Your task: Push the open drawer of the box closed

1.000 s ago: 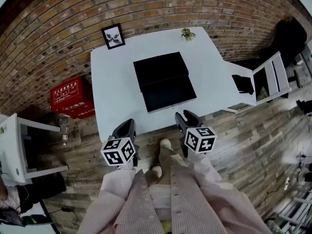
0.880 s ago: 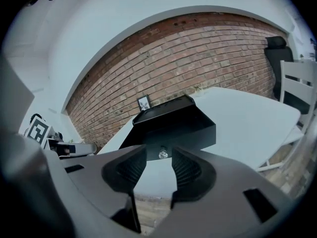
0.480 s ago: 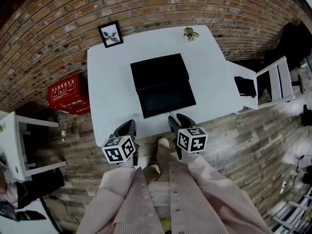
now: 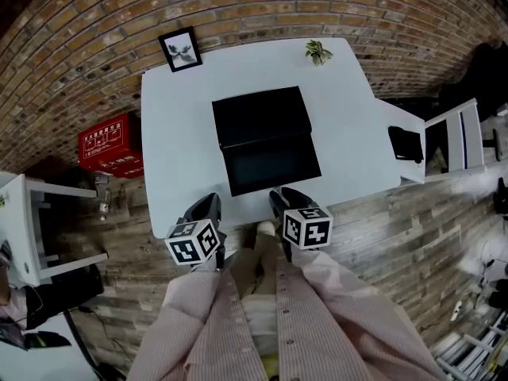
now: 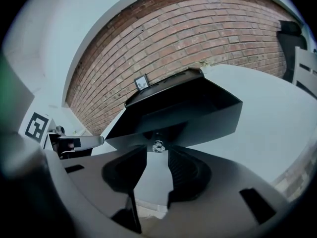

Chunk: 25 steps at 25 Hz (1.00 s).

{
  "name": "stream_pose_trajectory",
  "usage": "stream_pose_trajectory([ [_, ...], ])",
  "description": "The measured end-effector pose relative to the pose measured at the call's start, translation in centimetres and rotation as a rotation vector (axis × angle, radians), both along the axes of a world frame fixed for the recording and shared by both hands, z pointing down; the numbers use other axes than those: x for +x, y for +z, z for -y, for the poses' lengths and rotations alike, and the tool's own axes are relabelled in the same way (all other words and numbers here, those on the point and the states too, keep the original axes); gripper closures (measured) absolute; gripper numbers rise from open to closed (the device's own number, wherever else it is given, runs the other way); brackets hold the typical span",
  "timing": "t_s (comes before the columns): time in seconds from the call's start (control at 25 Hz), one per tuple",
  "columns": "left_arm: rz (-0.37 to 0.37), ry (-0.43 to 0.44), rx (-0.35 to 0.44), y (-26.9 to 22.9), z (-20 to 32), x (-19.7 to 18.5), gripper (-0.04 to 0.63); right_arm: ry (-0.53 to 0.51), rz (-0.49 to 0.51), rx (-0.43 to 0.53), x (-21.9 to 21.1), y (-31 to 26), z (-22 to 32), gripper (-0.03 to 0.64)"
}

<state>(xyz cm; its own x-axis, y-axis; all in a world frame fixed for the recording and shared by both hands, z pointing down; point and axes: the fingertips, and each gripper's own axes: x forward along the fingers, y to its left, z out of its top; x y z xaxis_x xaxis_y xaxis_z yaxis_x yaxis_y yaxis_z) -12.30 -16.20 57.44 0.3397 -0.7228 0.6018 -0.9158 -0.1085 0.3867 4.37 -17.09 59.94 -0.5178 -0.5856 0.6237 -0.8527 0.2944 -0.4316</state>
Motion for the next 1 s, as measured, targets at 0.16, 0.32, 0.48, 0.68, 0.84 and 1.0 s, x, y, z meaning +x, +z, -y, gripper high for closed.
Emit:
stream_pose_trajectory([
  [0.16, 0.0, -0.01, -0.011, 0.35, -0.26, 0.0, 0.6, -0.015, -0.018, -0.002, 0.03, 0.16, 0.01, 0.529],
  [0.32, -0.003, -0.007, -0.017, 0.47, -0.22, 0.03, 0.6, -0.01, -0.018, -0.005, 0.08, 0.13, 0.09, 0.538],
  [0.48, -0.005, 0.014, -0.023, 0.62, -0.12, 0.26, 0.6, 0.001, -0.017, -0.014, 0.04, 0.17, 0.09, 0.538],
  [0.68, -0.004, 0.042, -0.025, 0.49, 0.06, 0.38, 0.6, 0.012, -0.017, -0.023, 0.1, 0.13, 0.0, 0.541],
  [0.84, -0.004, 0.054, -0.027, 0.41, 0.24, 0.3, 0.6, 0.017, -0.028, -0.017, 0.08, -0.11, 0.13, 0.543],
  [1.0, -0.002, 0.062, -0.025, 0.37, 0.45, 0.07, 0.6, 0.025, -0.028, -0.016, 0.05, -0.28, 0.14, 0.543],
])
